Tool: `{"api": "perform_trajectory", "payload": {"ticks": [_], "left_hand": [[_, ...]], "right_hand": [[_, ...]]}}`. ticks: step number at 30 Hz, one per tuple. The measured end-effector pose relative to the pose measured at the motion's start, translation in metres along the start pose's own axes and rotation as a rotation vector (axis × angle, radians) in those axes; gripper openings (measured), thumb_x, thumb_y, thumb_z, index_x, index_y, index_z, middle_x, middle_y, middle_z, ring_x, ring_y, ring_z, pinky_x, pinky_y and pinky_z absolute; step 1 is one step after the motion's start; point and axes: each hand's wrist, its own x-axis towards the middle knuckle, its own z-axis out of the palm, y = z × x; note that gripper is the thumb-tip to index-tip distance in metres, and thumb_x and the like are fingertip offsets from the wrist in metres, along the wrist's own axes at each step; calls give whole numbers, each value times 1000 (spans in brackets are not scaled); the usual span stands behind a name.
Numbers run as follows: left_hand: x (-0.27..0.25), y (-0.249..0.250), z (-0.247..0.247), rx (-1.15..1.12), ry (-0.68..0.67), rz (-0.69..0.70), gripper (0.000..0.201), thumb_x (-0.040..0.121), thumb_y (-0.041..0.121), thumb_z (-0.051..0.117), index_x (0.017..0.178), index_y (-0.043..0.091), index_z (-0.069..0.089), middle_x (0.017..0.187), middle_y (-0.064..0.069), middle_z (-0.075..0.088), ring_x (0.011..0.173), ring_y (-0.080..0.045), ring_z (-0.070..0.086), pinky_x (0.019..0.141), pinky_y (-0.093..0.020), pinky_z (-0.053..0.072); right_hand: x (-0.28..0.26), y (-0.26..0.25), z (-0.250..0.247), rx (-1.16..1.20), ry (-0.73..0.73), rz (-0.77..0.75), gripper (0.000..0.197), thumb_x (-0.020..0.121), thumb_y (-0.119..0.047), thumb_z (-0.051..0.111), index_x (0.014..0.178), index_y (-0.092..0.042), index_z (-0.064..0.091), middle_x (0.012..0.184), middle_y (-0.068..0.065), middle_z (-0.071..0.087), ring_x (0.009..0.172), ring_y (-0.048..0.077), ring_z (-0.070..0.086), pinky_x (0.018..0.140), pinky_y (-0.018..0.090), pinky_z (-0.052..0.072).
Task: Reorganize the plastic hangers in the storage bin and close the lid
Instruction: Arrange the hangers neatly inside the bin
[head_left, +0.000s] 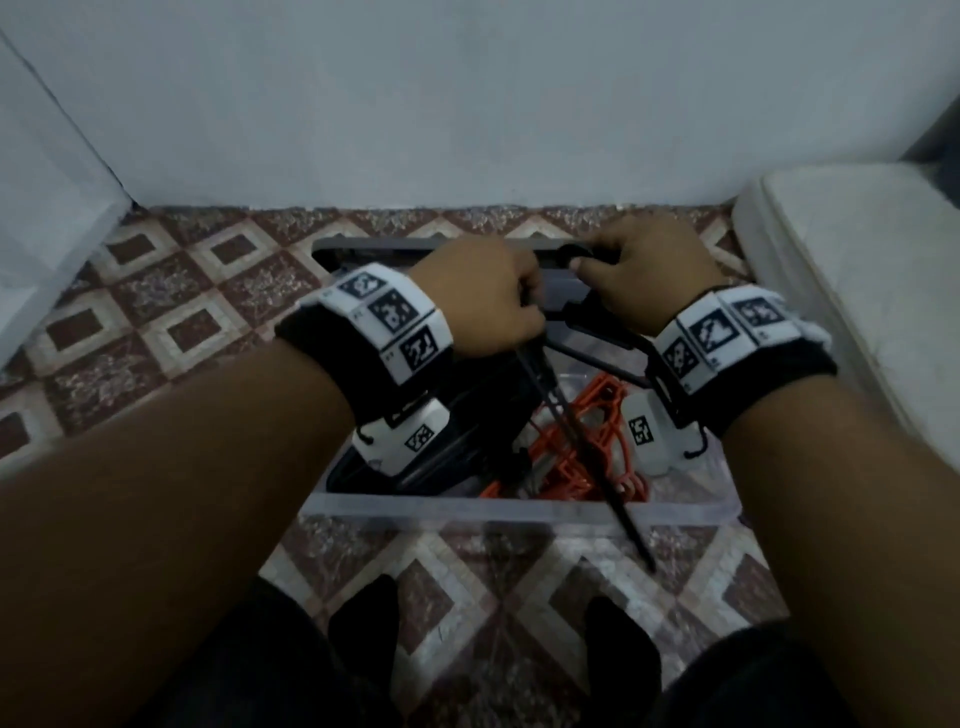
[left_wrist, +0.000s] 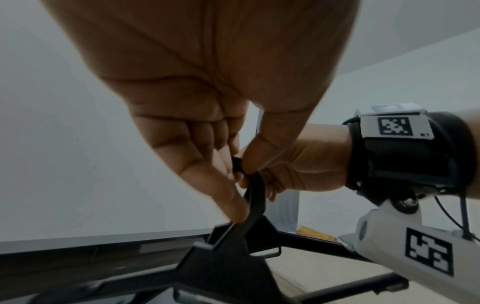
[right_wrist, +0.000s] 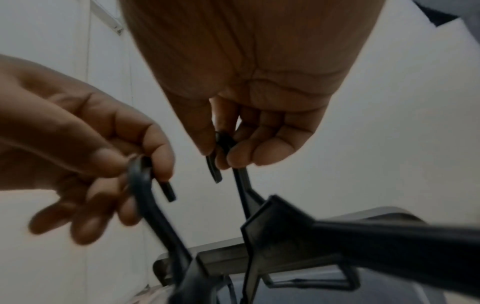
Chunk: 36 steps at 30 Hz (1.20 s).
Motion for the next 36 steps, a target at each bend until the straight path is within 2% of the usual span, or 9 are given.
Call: {"api": "perform_trajectory", "payload": {"ticks": [2, 8, 16, 17, 19, 22, 26, 31, 36], "left_hand": [[0, 5, 0, -4, 44, 32, 17, 89, 25, 55, 102, 24, 66, 85, 4, 69, 67, -13, 56, 66, -25, 44], [4, 6, 4, 49, 199, 74, 22, 90, 31, 56, 106, 24, 69, 95, 0, 69, 89, -23, 62, 75, -30, 43], [0, 12, 8, -291, 331, 36, 16, 83, 25, 62, 97, 19, 56, 62, 8, 66, 60, -2, 61, 67, -25, 49], [-1, 10, 7, -364, 240, 49, 14, 81, 23, 61, 93, 18, 56, 60, 7, 67, 57, -2, 62, 62, -23, 50], [-3, 0, 10, -475, -176, 29, 7, 82, 22, 61, 86, 16, 60, 65, 2, 72, 58, -11, 68, 56, -20, 52], [-1, -18, 40, -356, -694, -110, 20, 87, 35, 66, 85, 14, 67, 78, 1, 75, 74, -18, 72, 67, -27, 55], [16, -30, 99, 129, -753, -21, 26, 84, 42, 68, 92, 17, 70, 87, 5, 70, 80, -14, 61, 66, -23, 43], [49, -41, 177, 278, -859, -1, 55, 76, 65, 67, 89, 11, 69, 96, -6, 70, 88, -26, 65, 84, -39, 54], [71, -41, 240, 409, -997, -51, 81, 54, 85, 64, 101, 20, 70, 85, 3, 65, 79, -23, 64, 83, -40, 57]], "right_hand": [[-5, -6, -2, 37, -98, -46, 24, 90, -23, 57, 98, -6, 72, 85, 15, 70, 76, 29, 65, 64, 34, 49], [-12, -12, -10, 168, -247, -66, 31, 87, -18, 53, 105, 2, 67, 94, 25, 68, 86, 41, 64, 78, 53, 53], [-10, -16, -2, 113, -173, -92, 16, 86, -15, 60, 96, -5, 68, 91, 10, 69, 85, 26, 63, 69, 30, 45], [-8, -15, -2, 140, -148, -66, 17, 85, -12, 60, 99, -12, 69, 92, 4, 68, 85, 19, 62, 69, 25, 43], [-4, -10, -3, 197, -129, -4, 28, 84, -12, 61, 108, -23, 70, 93, -2, 67, 82, 15, 63, 65, 21, 44], [-3, -4, -5, 273, -98, 49, 25, 86, -17, 61, 107, -28, 70, 81, -5, 64, 65, 13, 59, 54, 18, 44], [-3, 1, -6, 340, -54, 51, 26, 86, -13, 57, 104, -26, 72, 76, -10, 62, 77, 17, 66, 69, 26, 55], [3, 14, -4, 434, 30, 63, 26, 86, -15, 55, 101, -27, 71, 81, -4, 69, 74, 19, 69, 71, 35, 58], [17, 25, 4, 431, 75, 81, 21, 86, -17, 55, 92, -31, 70, 73, -19, 58, 73, 7, 63, 72, 24, 54]]}}
